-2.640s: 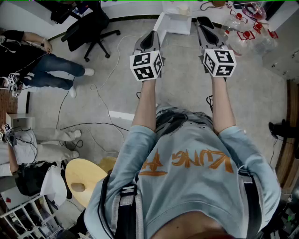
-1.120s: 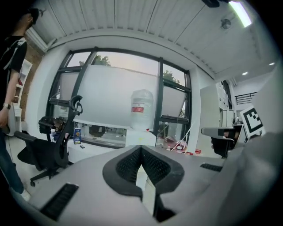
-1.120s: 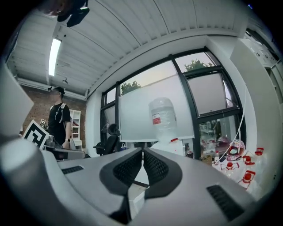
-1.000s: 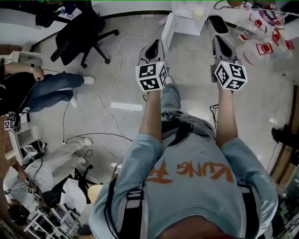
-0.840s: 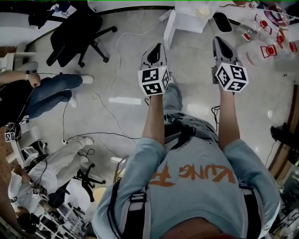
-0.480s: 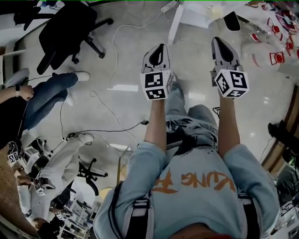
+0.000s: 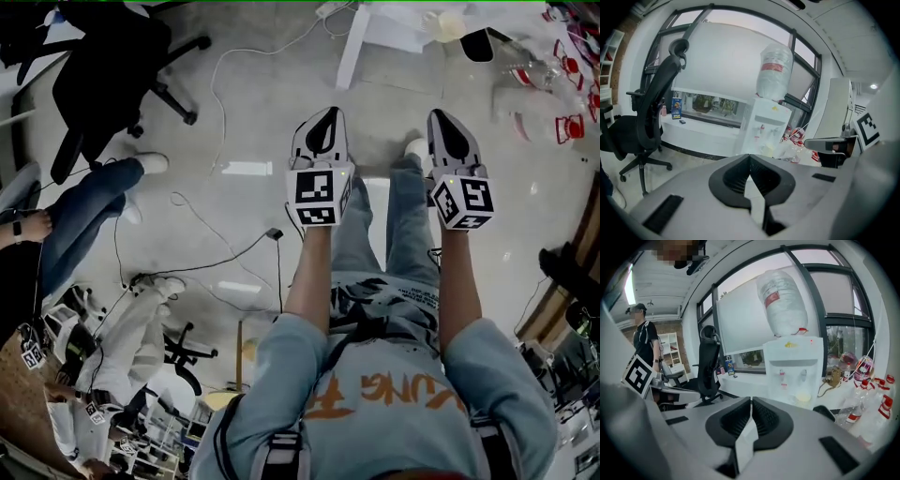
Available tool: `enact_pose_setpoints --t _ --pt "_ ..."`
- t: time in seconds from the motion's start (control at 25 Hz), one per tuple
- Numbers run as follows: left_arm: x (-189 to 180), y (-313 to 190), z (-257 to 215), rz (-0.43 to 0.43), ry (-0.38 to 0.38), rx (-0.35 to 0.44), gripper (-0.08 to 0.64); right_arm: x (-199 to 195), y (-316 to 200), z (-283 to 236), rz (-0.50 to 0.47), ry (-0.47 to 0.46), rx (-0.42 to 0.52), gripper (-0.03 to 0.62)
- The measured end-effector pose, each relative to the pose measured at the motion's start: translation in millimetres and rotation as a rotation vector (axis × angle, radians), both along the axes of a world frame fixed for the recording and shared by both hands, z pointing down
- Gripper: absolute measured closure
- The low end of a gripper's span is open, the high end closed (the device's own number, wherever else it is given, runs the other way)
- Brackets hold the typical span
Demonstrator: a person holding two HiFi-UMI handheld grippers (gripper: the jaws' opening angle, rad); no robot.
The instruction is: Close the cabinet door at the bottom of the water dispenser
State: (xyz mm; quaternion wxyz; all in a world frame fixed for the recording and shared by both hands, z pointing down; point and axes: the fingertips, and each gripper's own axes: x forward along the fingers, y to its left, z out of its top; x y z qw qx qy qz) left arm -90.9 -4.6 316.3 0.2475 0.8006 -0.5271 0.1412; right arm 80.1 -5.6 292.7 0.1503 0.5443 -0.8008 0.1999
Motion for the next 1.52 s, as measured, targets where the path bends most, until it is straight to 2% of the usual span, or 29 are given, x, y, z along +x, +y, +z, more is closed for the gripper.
enact_pose_setpoints --t 0.4,0.88,0.92,1.0,1.16,1.32,1.52 --pt "-11.1 -5.8 117.9 -0.024 -0.012 -0.088 0.549 -52.1 -14.7 127.6 -0.112 -0.010 -0.099 0.560" --pt "-24.6 -6.6 200.7 -0.023 -0.020 -0.148 0.549 -105.4 -22.9 232.6 -0.165 0.035 -0.165 0.557" --pt "-26.8 -6.9 205.7 -0.024 -0.021 -0.154 0.549 -110.3 -24.3 242.0 -0.171 0.038 -0.179 0.544" --pt "-31.2 -8.6 214.9 -0.026 -0.025 -0.165 0.549 -120.5 -28.6 260.2 -0.190 0.036 -0.211 0.403" --pt "-40.7 -11.3 228.3 -0.034 -0.029 -0.181 0.549 -133.1 -39.0 289.4 -0.191 0.050 -0.248 0.394" --pt "-46.7 -15.6 237.0 -0.039 -0.028 -0.195 0.549 -133.9 -52.4 317.7 -0.144 0.093 -0.289 0.359" --pt "-49.7 -20.2 247.1 -0.048 -0.014 -0.215 0.549 -137.5 -65.7 342.9 -0.106 0.103 -0.337 0.339"
